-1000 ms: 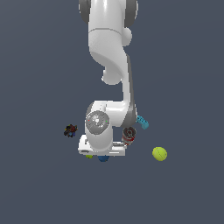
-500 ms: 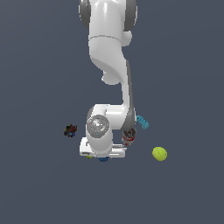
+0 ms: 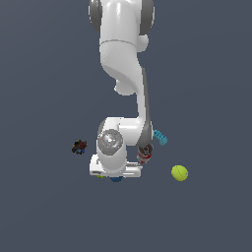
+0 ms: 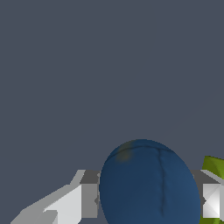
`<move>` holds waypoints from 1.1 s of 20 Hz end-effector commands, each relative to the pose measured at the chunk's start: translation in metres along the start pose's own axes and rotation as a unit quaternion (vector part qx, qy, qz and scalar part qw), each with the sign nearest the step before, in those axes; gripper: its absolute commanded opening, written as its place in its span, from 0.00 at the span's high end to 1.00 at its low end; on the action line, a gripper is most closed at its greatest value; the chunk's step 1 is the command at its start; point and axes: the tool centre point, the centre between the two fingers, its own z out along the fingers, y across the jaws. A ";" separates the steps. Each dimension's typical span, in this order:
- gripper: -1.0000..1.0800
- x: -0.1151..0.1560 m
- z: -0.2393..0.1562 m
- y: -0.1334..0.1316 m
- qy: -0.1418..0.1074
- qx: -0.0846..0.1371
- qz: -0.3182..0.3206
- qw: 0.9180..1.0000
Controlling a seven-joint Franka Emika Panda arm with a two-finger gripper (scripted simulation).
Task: Pick up a designated object from a clutter of objects.
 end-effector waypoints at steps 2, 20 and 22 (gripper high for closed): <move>1.00 0.000 -0.004 0.001 0.000 0.000 0.000 1.000; 1.00 -0.022 -0.137 0.053 0.001 0.000 0.000 1.000; 1.00 -0.025 -0.160 0.062 0.001 0.000 0.000 1.000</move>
